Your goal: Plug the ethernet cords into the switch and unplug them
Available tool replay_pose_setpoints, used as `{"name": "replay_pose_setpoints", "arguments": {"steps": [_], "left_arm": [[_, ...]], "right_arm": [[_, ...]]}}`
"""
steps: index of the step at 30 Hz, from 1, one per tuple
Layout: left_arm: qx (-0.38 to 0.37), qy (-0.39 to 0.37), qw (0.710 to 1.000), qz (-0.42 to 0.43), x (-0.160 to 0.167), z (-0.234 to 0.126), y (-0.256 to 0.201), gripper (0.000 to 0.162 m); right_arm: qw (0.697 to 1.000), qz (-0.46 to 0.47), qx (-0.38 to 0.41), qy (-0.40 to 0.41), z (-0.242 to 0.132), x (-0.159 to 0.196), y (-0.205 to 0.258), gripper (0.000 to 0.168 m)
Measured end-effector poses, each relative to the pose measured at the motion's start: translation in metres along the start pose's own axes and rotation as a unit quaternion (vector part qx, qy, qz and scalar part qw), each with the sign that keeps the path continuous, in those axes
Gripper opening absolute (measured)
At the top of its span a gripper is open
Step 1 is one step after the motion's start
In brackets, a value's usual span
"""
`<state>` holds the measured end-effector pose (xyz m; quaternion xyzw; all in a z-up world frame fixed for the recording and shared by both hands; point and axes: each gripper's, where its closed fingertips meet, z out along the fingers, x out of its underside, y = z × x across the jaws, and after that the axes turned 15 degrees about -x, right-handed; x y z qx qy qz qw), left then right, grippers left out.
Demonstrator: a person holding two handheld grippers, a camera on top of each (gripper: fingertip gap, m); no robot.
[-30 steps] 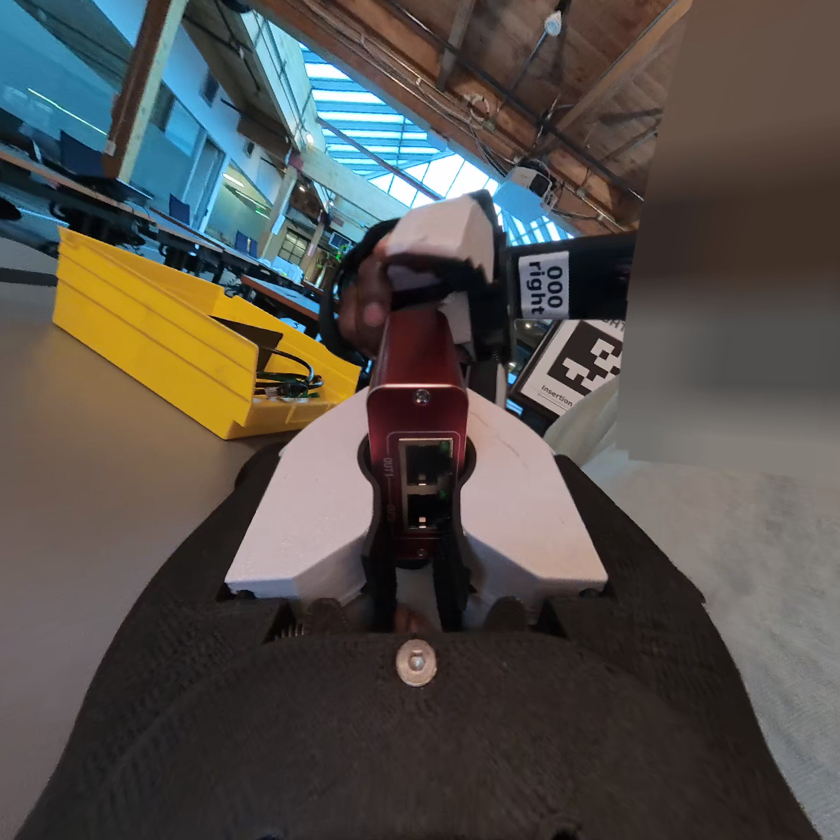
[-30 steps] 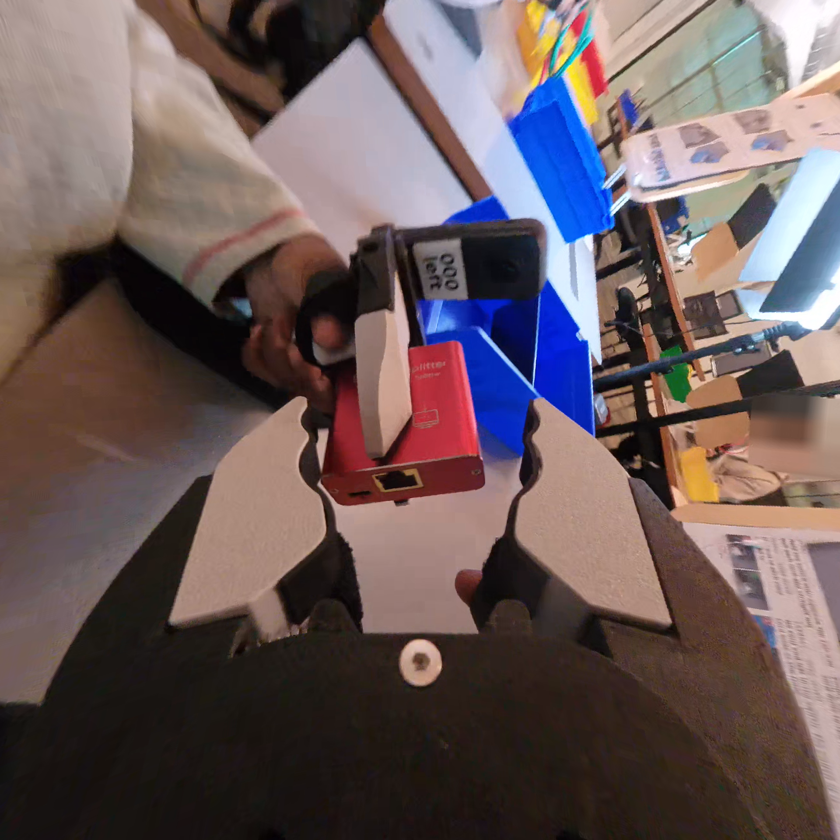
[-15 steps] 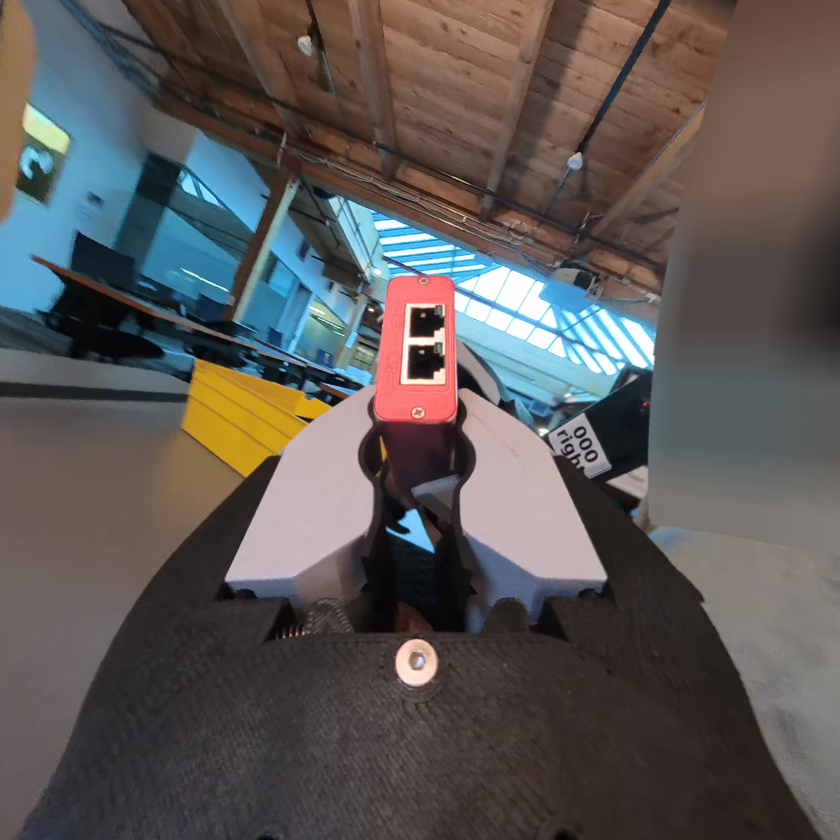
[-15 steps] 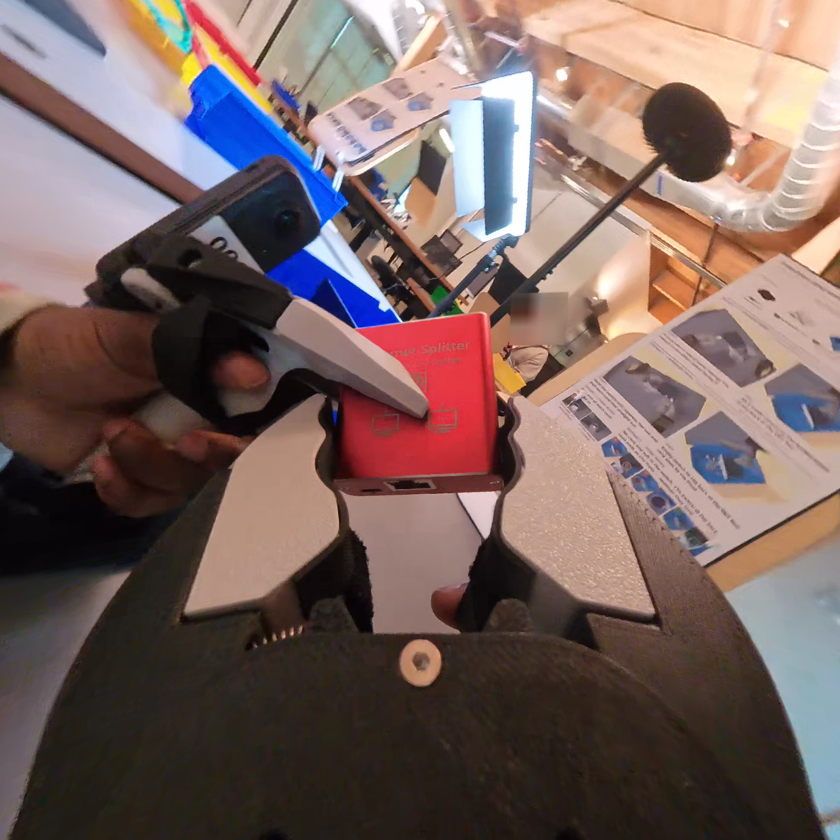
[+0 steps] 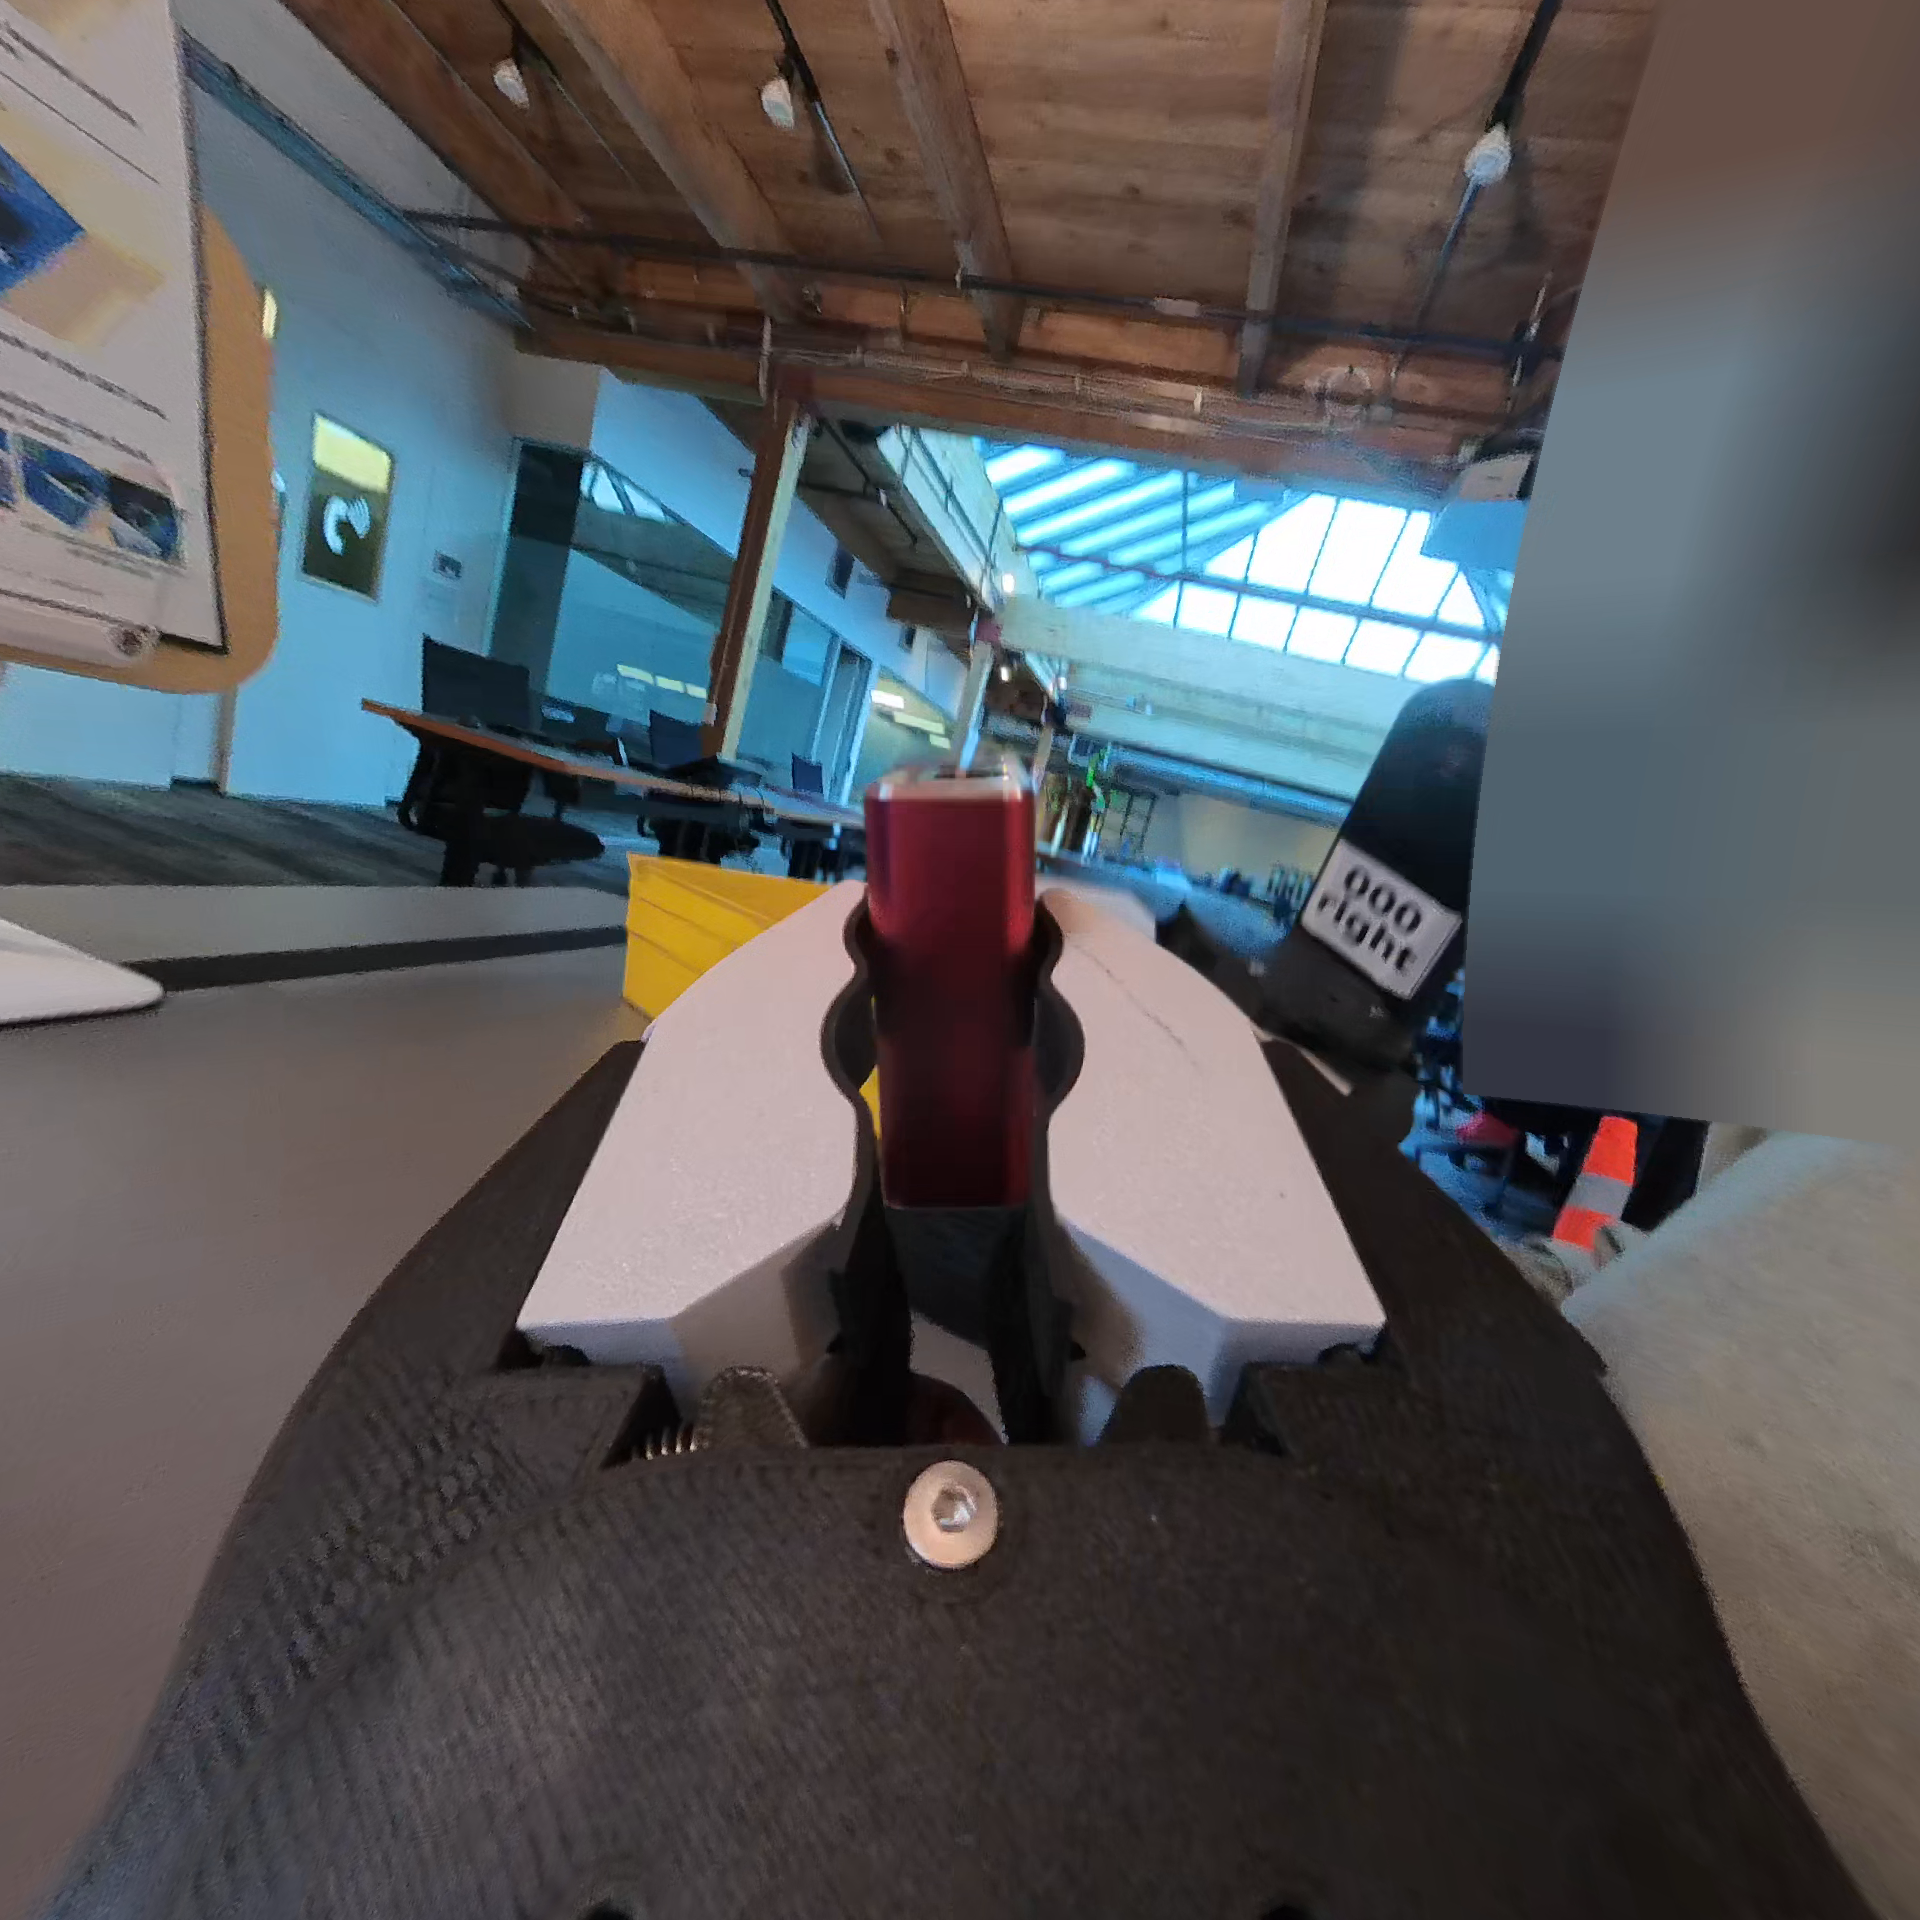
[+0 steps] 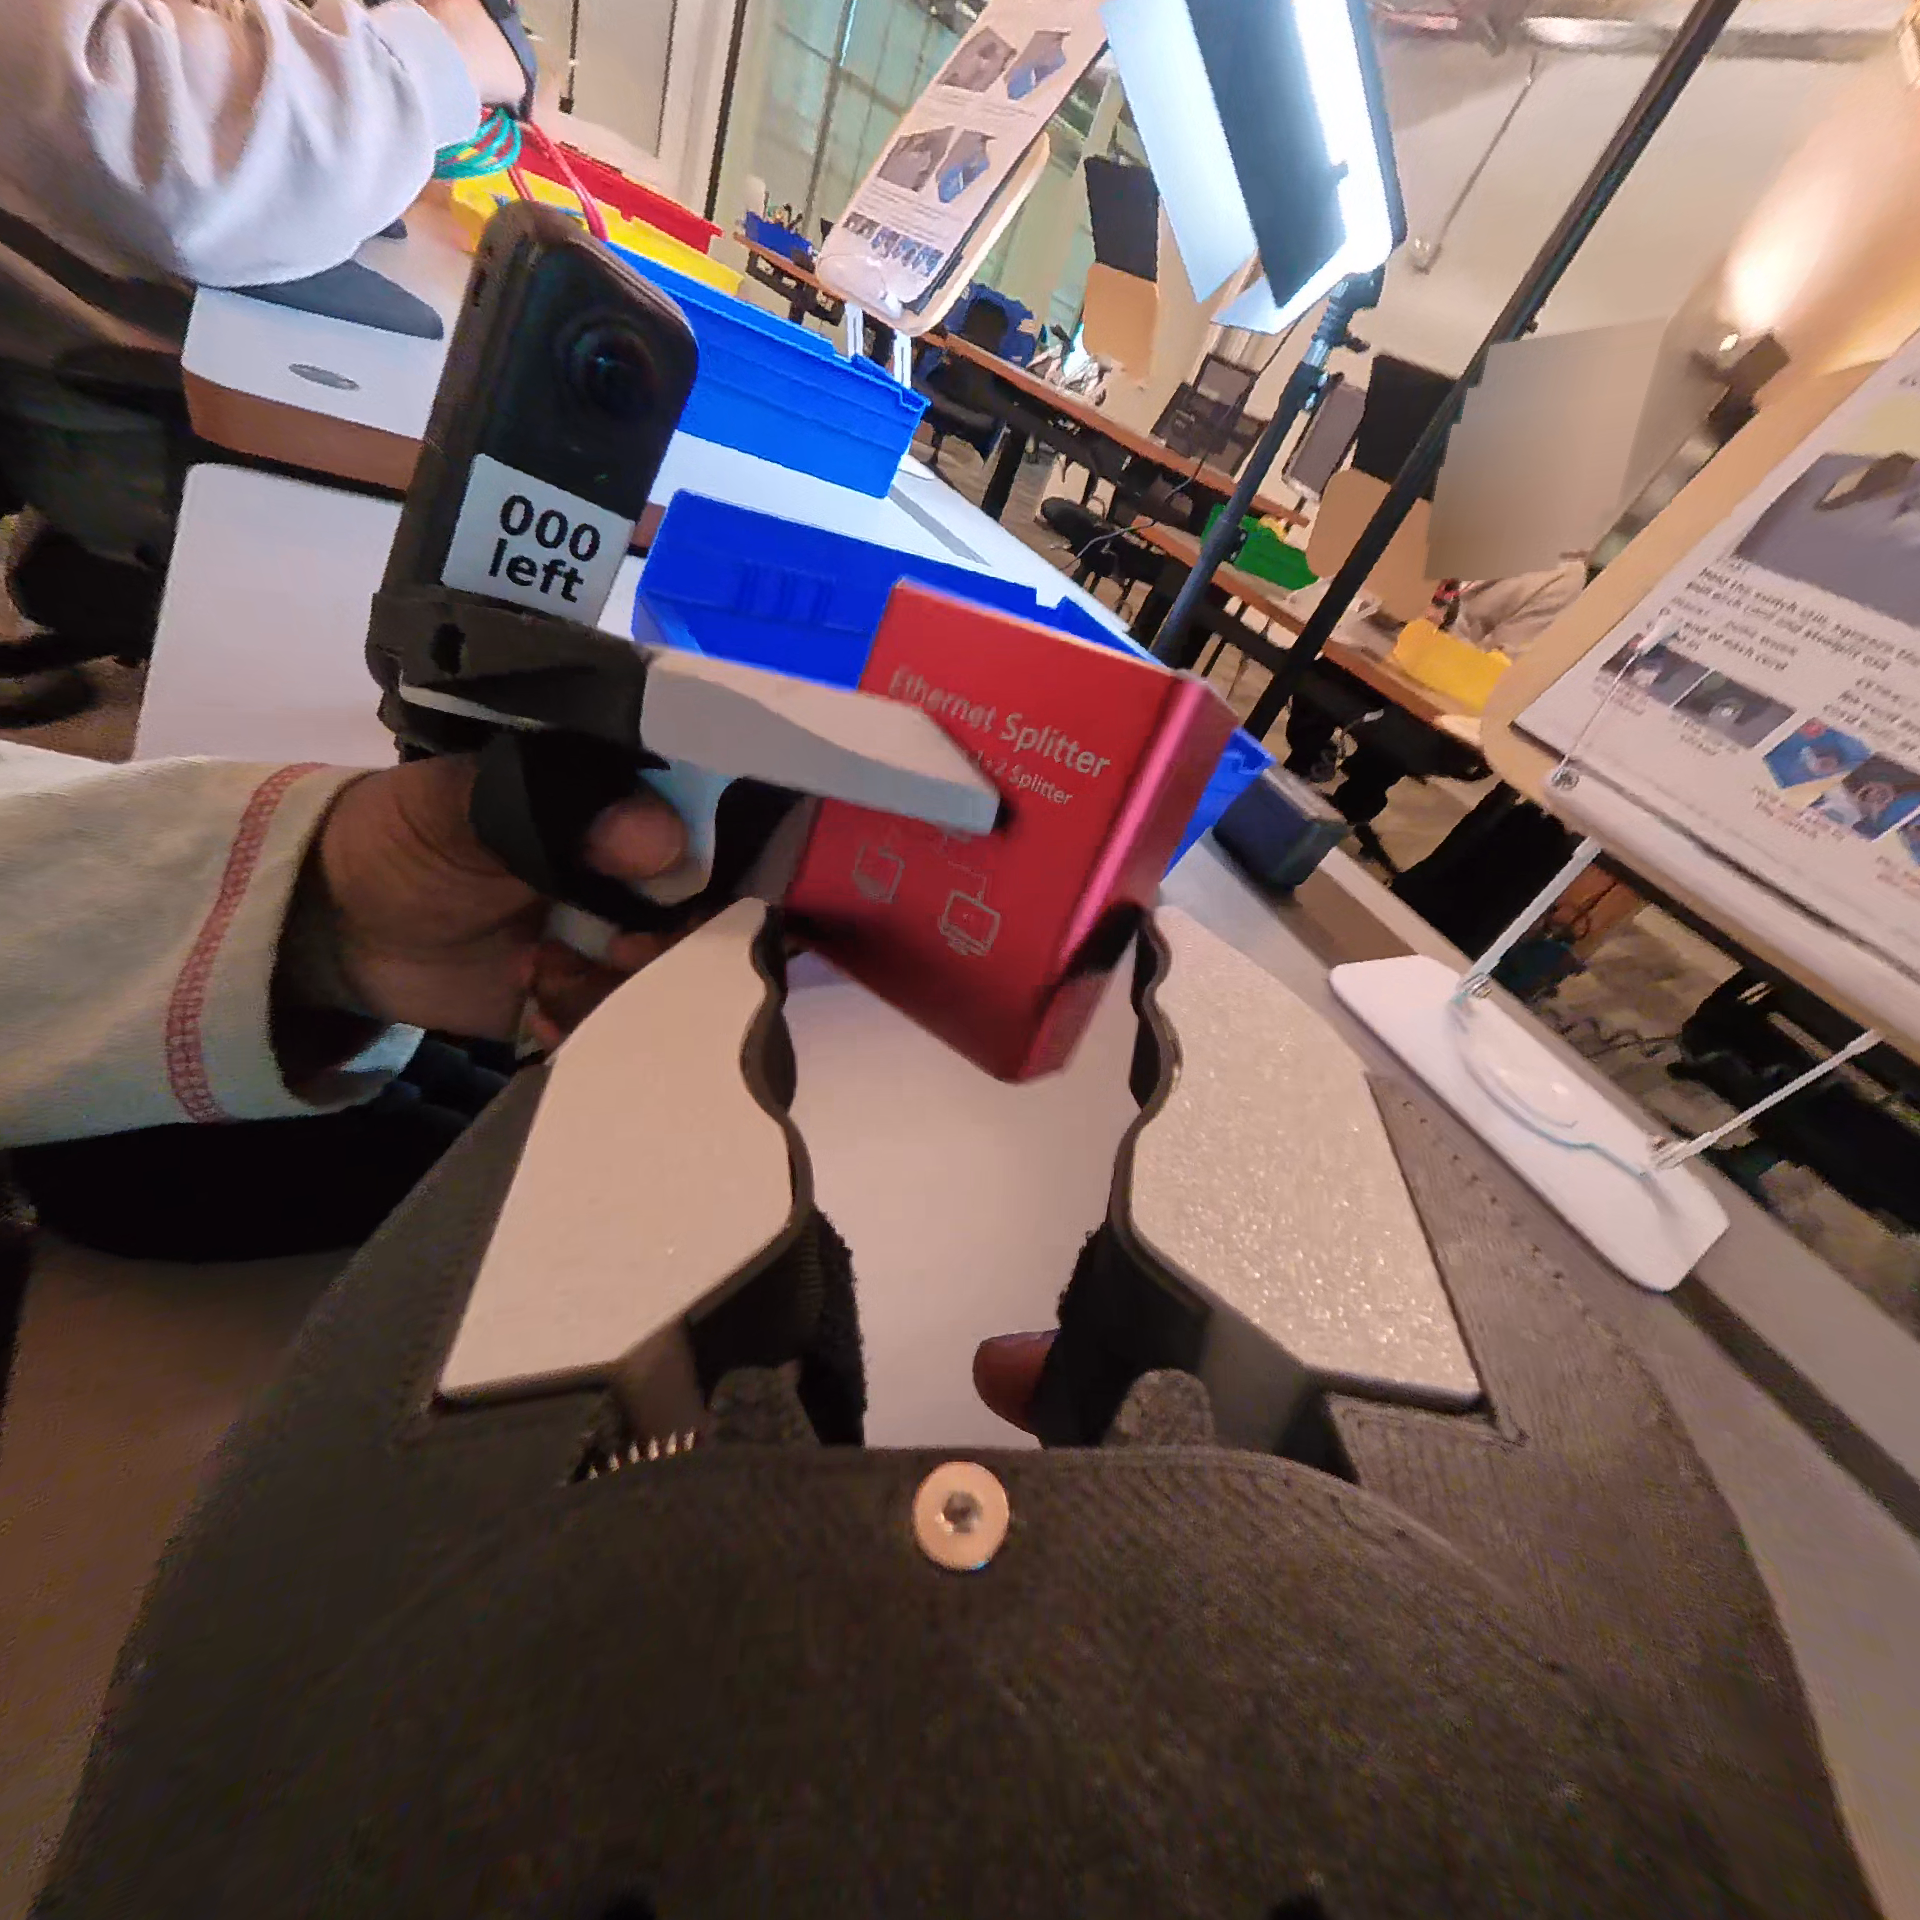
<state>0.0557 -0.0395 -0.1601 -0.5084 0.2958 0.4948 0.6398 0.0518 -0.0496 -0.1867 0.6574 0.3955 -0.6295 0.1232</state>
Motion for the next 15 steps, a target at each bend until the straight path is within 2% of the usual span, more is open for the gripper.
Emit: {"name": "replay_pose_setpoints", "arguments": {"steps": [2,5,7,10,12,15], "left_arm": [[-0.002,-0.031,0.999,-0.021,-0.012,-0.004,0.004,0.026],[-0.012,-0.005,0.999,-0.04,-0.006,-0.003,0.011,0.026],[-0.014,0.003,1.0,-0.023,-0.002,-0.001,0.01,0.026],[-0.001,0.04,0.999,-0.017,0.009,0.002,0.005,0.026],[0.009,0.068,0.998,-0.011,0.019,0.004,0.001,0.025],[0.04,0.091,0.995,0.008,0.028,0.004,-0.011,0.025]], "right_arm": [[0.999,0.011,-0.016,0.031,0.003,0.015,0.008,0.036],[0.997,-0.024,-0.029,0.069,0.006,0.029,0.017,0.041],[0.995,-0.02,-0.069,0.071,0.002,0.032,0.02,0.043],[0.987,0.04,-0.151,0.032,-0.014,0.024,0.021,0.053],[0.981,0.089,-0.173,-0.01,-0.029,0.011,0.011,0.06],[0.973,0.129,-0.181,-0.062,-0.046,-0.01,-0.004,0.058]]}}
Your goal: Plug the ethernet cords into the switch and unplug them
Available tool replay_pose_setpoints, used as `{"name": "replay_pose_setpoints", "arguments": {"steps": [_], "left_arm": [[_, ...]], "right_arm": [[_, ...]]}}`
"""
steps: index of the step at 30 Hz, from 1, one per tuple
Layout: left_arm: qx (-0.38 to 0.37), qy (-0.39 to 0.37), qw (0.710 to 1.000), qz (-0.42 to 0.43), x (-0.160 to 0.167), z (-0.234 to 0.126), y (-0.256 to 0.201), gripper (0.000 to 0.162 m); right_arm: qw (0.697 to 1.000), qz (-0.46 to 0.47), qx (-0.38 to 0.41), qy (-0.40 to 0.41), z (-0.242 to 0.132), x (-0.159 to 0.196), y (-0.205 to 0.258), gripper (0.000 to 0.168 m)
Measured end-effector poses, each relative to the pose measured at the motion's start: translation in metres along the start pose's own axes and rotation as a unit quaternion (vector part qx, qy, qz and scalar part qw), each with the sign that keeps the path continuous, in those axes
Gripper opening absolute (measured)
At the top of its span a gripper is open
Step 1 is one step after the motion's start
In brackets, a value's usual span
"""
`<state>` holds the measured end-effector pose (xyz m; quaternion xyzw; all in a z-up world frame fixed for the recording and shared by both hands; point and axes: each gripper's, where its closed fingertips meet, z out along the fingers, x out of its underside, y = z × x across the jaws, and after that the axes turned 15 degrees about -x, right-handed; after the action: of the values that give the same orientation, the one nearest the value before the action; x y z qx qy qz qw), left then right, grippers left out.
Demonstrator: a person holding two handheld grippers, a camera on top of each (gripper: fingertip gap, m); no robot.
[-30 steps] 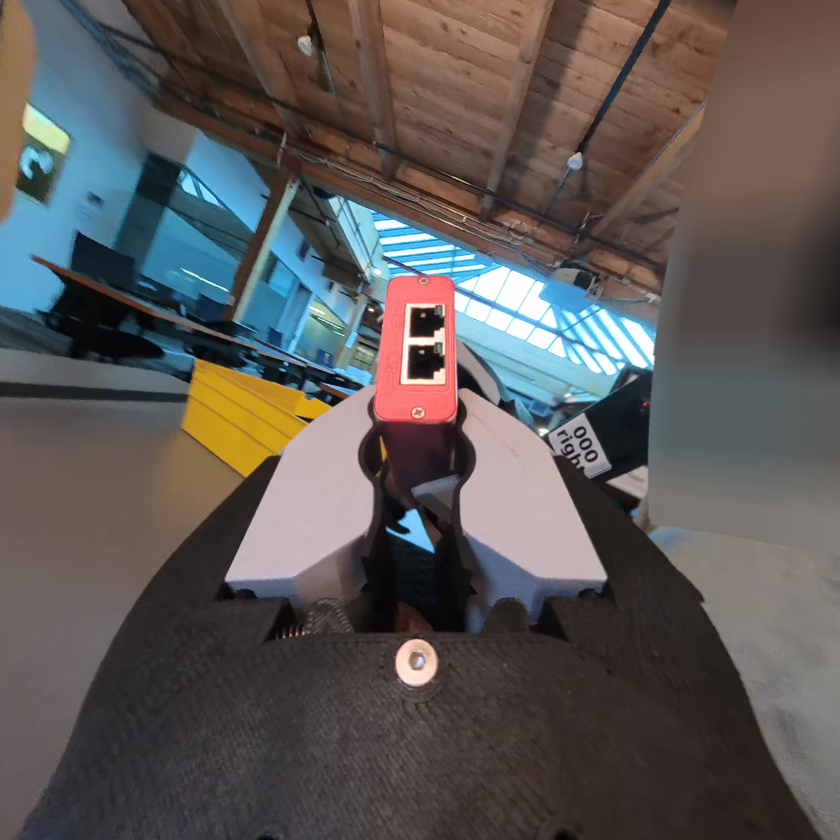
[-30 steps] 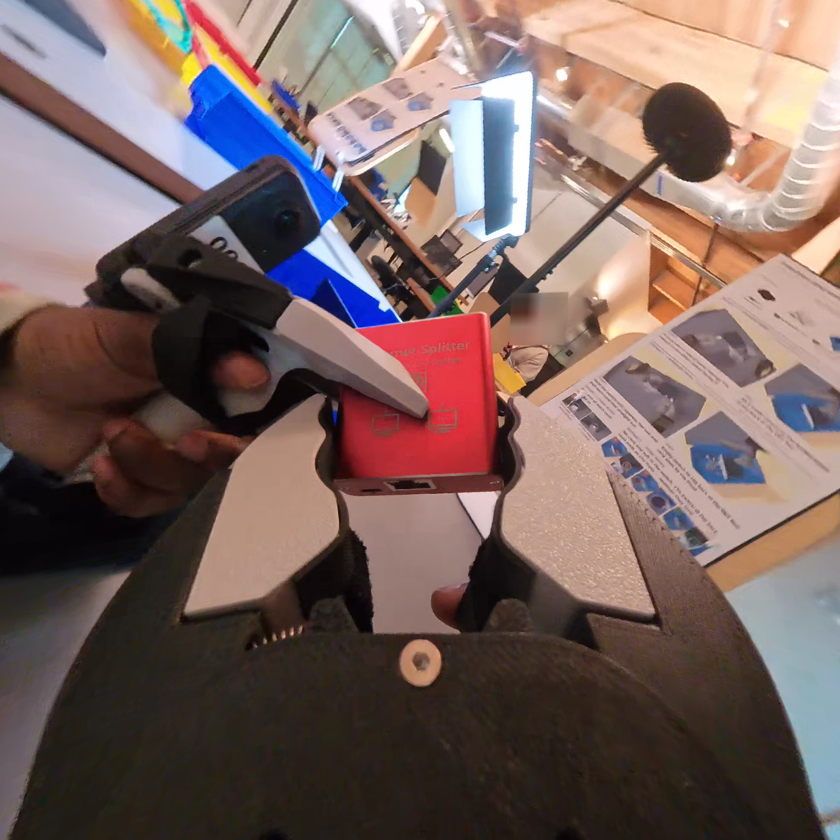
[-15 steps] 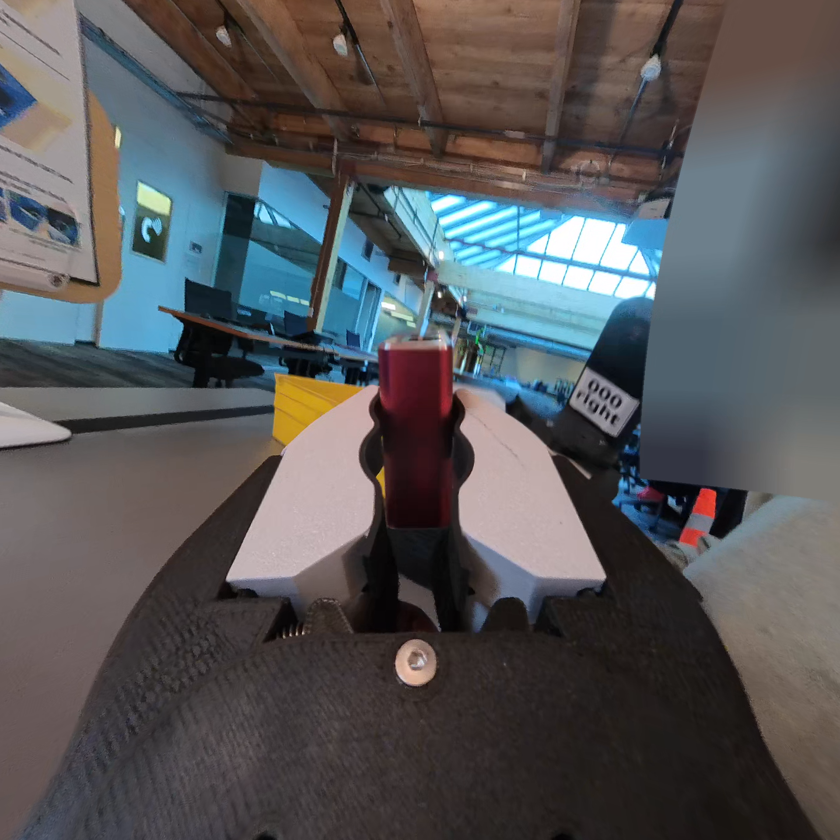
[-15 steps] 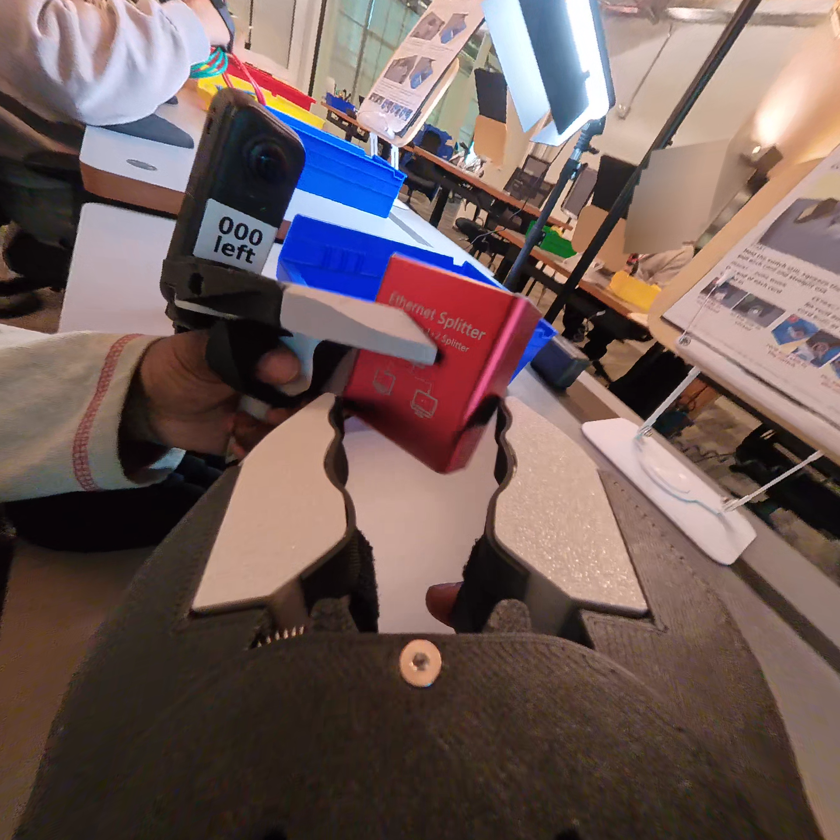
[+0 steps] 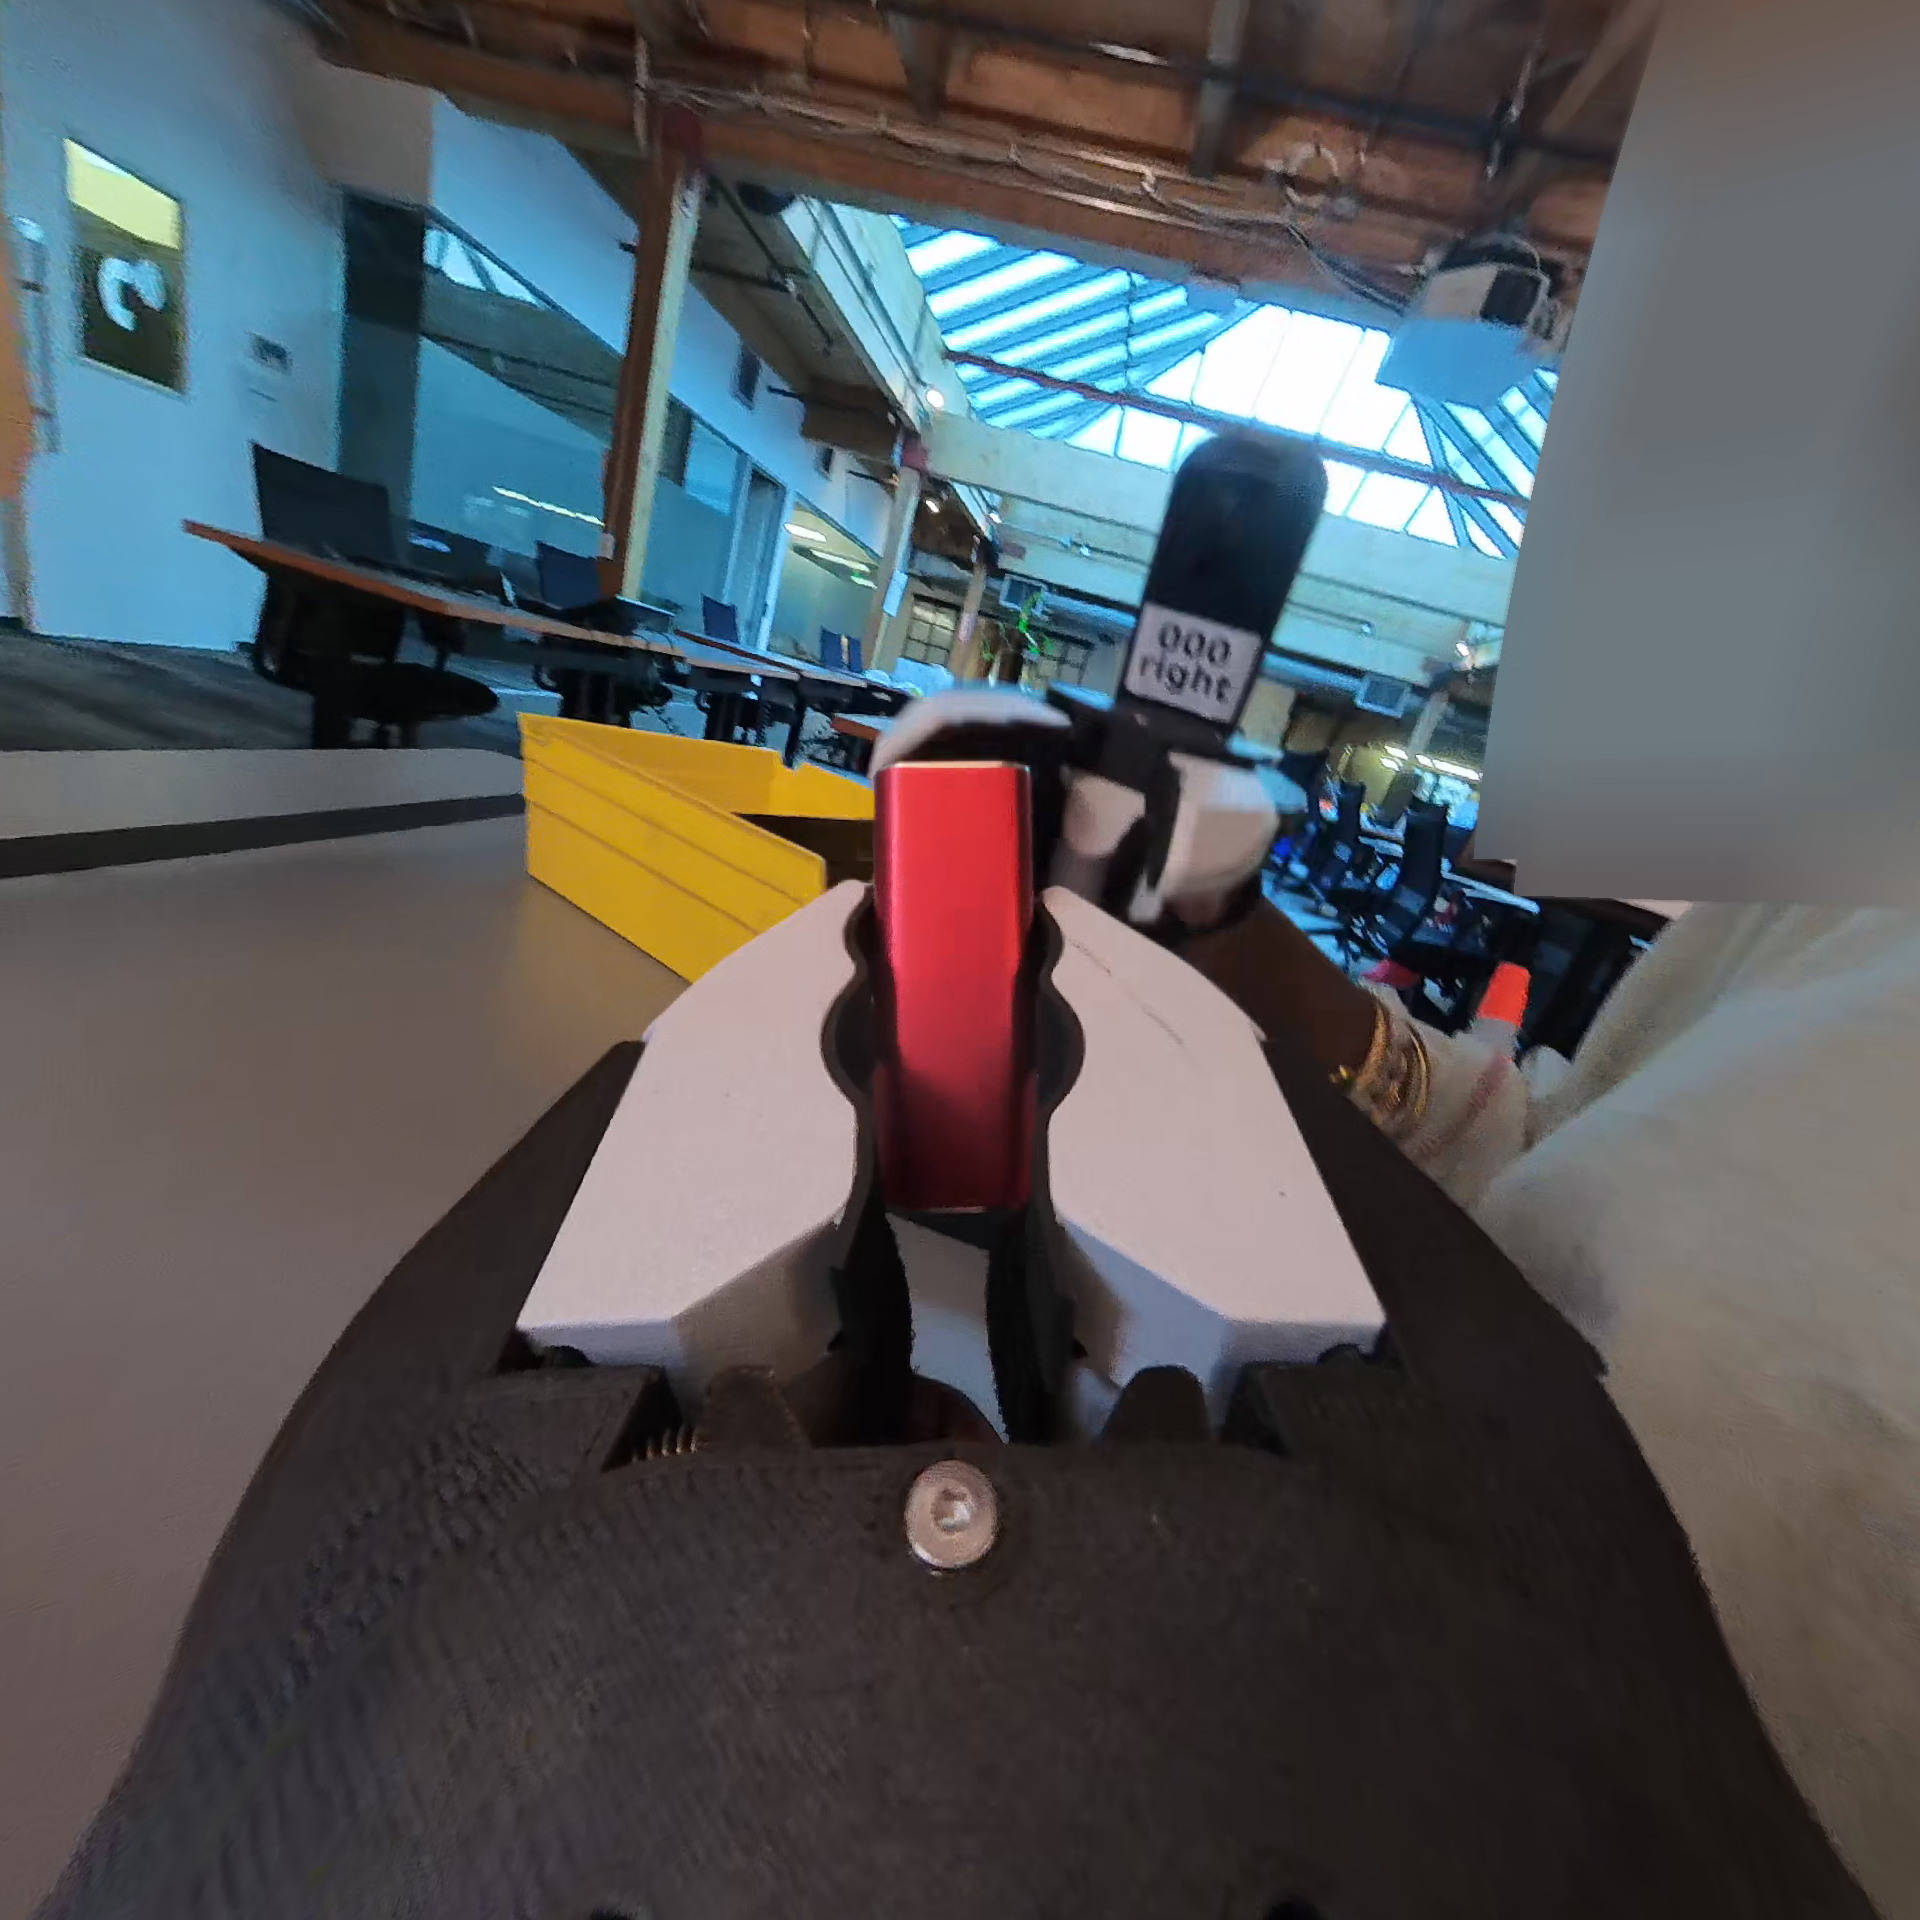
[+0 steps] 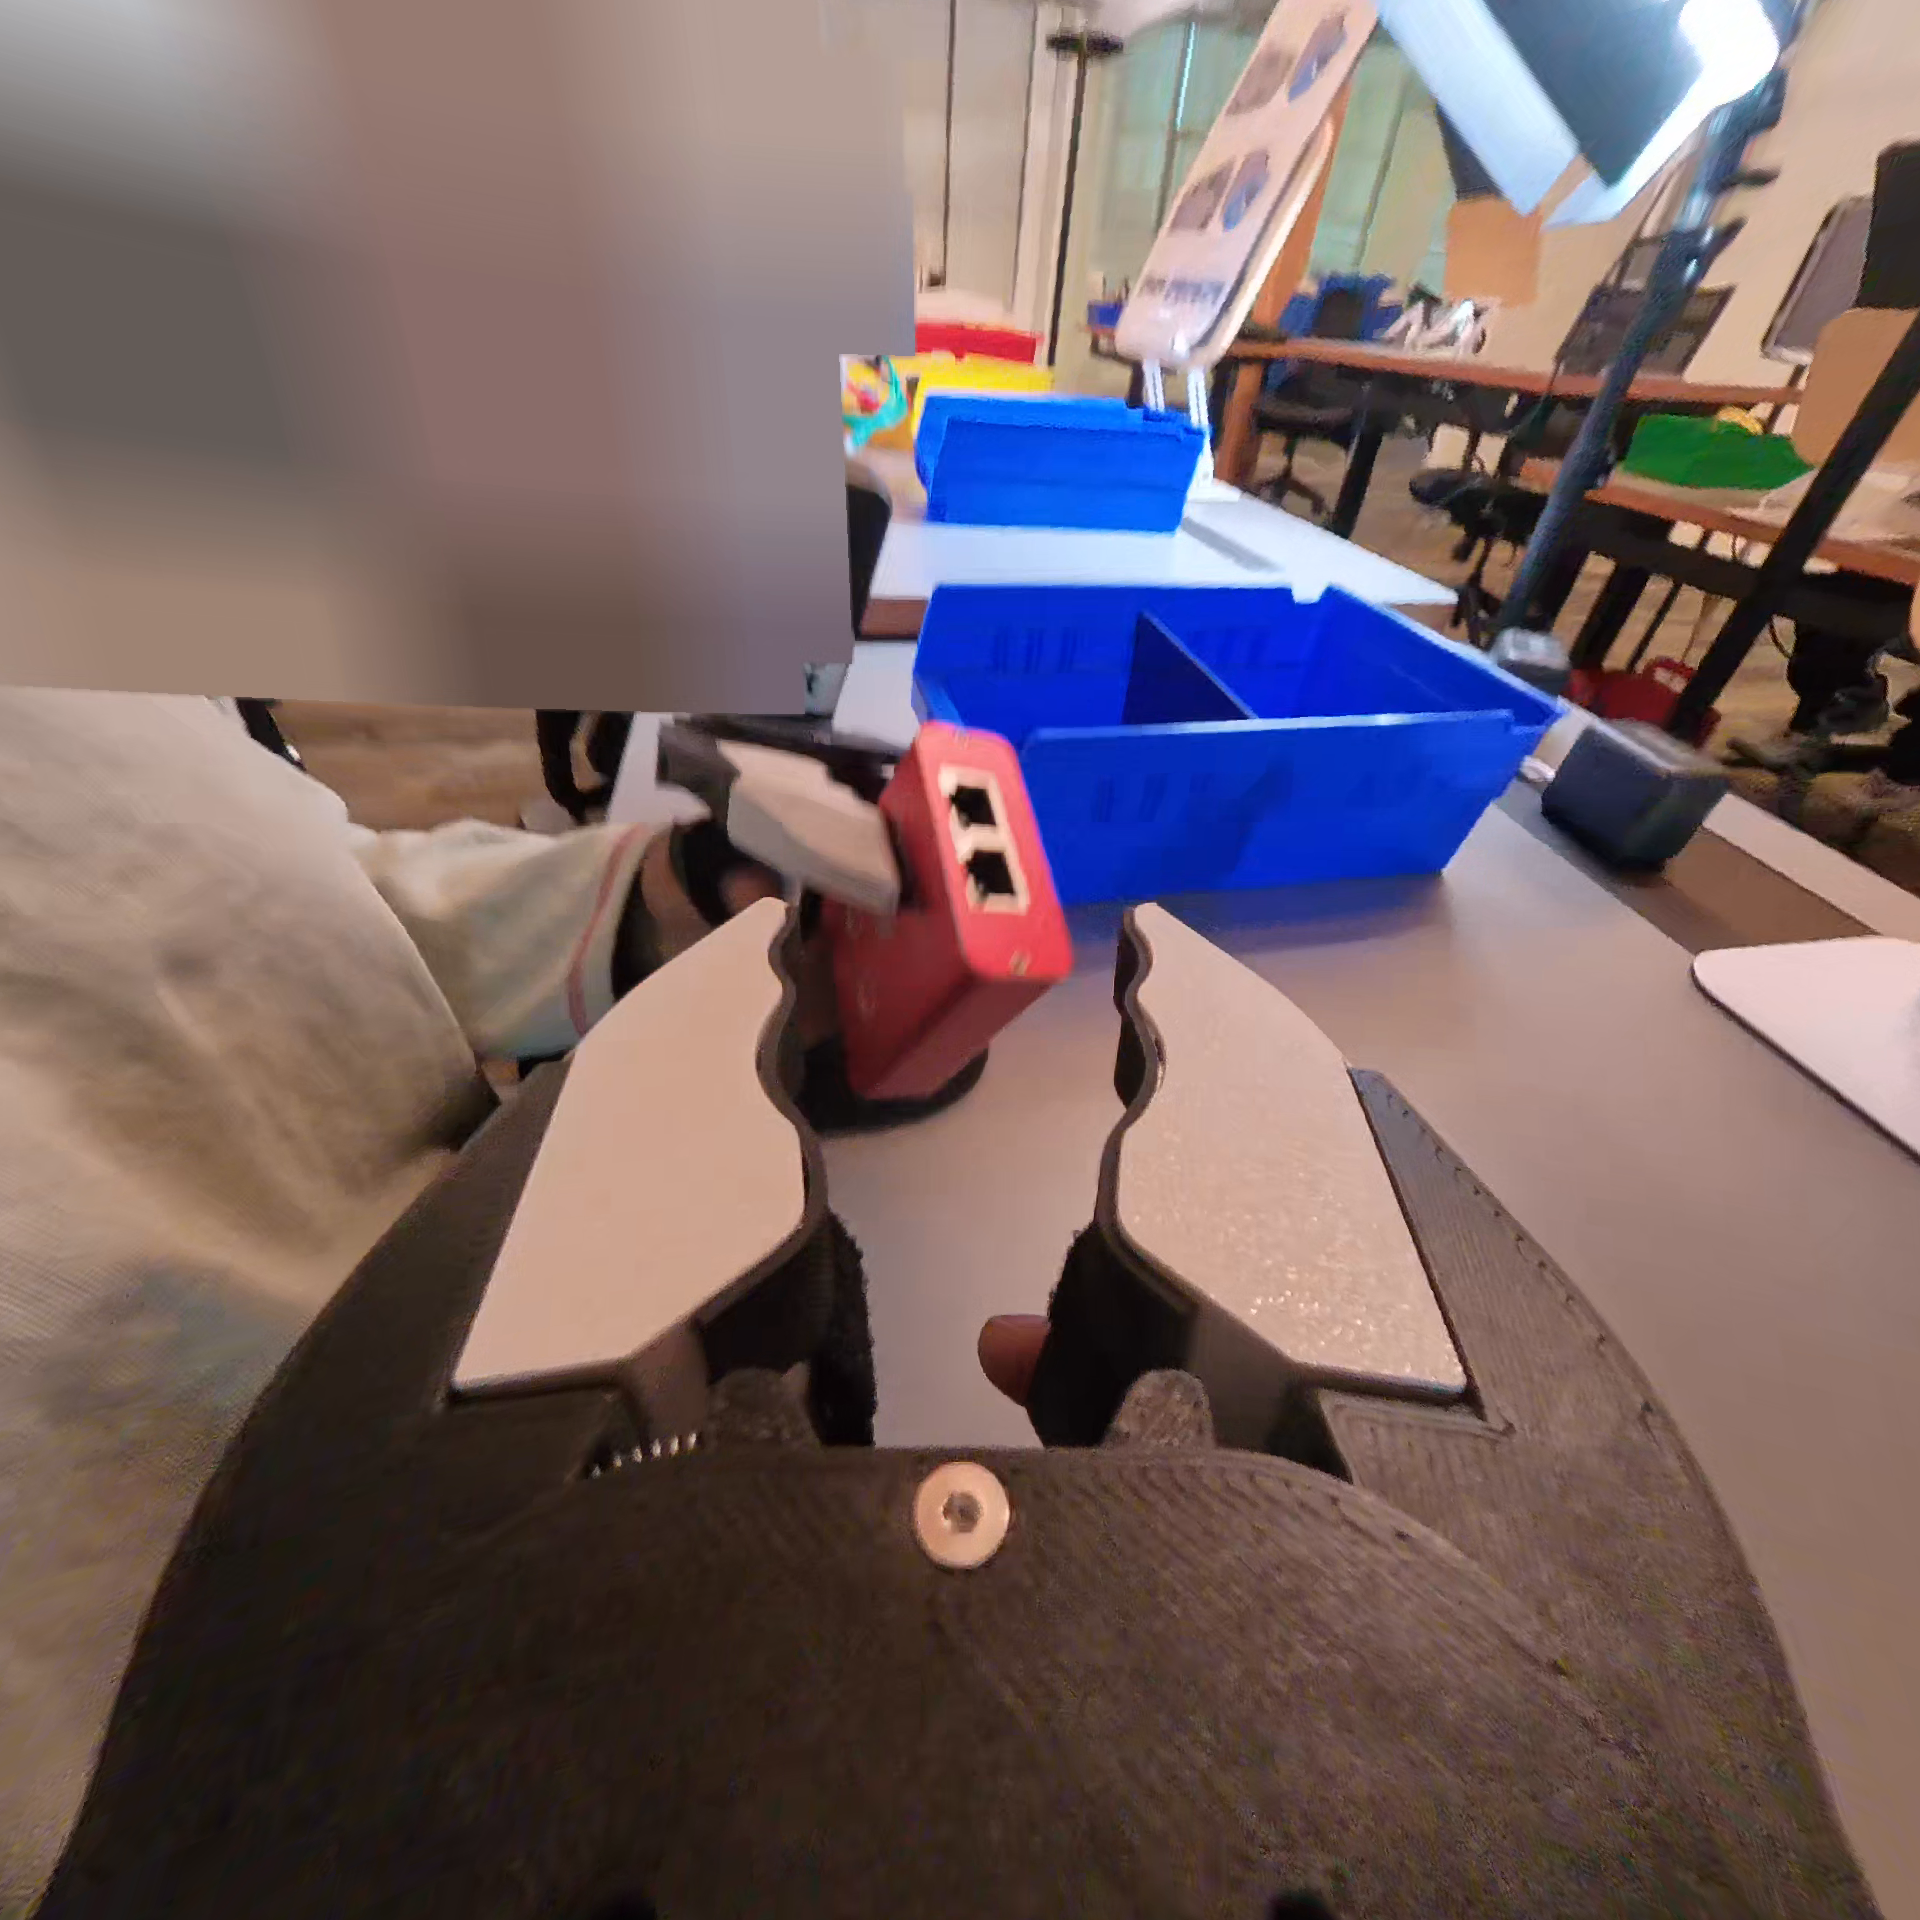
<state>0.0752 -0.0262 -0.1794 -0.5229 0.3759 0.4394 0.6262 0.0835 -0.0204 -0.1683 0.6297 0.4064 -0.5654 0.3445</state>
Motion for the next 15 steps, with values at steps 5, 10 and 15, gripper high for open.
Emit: {"name": "replay_pose_setpoints", "arguments": {"steps": [5,10,15], "left_arm": [[0.031,0.017,0.999,0.023,0.007,0.001,-0.013,0.026],[0.046,0.022,0.999,0.016,0.008,0.0,-0.016,0.026],[0.041,0.009,0.999,0.011,0.004,0.001,-0.018,0.03]], "right_arm": [[0.997,0.038,-0.071,-0.005,0.004,-0.009,0.009,0.051],[0.989,0.083,-0.119,0.029,0.01,0.007,0.012,0.032],[0.994,0.029,-0.097,0.029,0.004,0.001,0.014,0.025]]}}
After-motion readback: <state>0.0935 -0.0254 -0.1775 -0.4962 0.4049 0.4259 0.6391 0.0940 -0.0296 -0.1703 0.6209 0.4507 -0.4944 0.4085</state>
